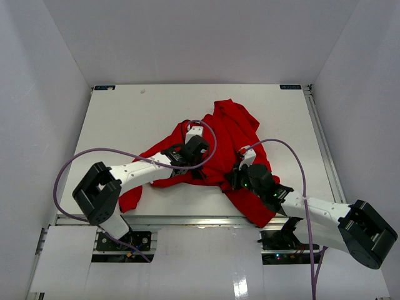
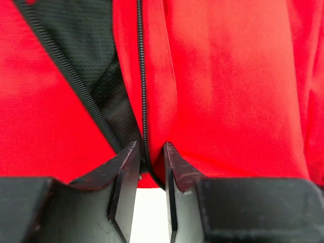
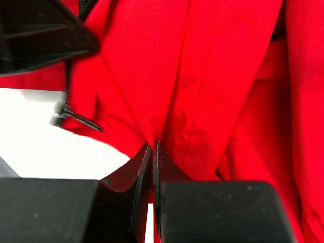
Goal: Zip up the jacket
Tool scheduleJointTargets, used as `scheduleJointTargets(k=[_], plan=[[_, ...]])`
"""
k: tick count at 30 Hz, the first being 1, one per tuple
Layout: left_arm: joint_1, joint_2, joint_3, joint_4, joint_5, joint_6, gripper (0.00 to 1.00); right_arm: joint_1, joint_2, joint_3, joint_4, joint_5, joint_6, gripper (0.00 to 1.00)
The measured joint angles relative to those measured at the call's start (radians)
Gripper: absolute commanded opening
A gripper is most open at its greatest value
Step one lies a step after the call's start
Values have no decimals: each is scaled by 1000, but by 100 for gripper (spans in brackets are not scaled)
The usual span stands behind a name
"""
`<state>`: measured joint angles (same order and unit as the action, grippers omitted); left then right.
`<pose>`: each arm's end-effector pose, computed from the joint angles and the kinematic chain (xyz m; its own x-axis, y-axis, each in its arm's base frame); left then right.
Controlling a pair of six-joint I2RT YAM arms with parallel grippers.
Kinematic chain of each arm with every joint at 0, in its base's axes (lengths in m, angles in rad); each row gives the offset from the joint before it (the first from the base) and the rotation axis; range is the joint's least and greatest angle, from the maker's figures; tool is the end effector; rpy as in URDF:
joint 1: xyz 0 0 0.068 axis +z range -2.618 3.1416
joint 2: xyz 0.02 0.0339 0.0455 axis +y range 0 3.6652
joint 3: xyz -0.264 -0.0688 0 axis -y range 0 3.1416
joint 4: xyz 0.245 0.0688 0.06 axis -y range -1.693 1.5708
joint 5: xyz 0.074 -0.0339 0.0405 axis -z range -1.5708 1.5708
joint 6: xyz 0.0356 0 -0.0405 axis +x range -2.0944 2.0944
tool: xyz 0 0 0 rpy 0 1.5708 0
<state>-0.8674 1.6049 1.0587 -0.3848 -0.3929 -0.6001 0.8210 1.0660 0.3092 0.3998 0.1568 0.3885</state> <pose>0.2260 -0.2454 0.2156 -0.7426 0.0690 -0.6662 0.1664 0.9825 -0.0837 0.1499 0.1528 0.1818 -0.4565 0.0589 -0.8878 -0.4865 0.8189 0.3044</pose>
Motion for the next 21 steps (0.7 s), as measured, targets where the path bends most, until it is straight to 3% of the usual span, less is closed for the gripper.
scheduleJointTargets(k=[6, 10, 21], plan=[[2, -47, -38, 24, -10, -2, 20, 4, 0, 0, 1, 1, 2, 8], [4, -51, -95, 110, 47, 17, 0, 4, 0, -10, 16, -2, 3, 10], [16, -226, -248, 371, 245, 58, 0, 4, -4, -41, 45, -12, 4, 19]])
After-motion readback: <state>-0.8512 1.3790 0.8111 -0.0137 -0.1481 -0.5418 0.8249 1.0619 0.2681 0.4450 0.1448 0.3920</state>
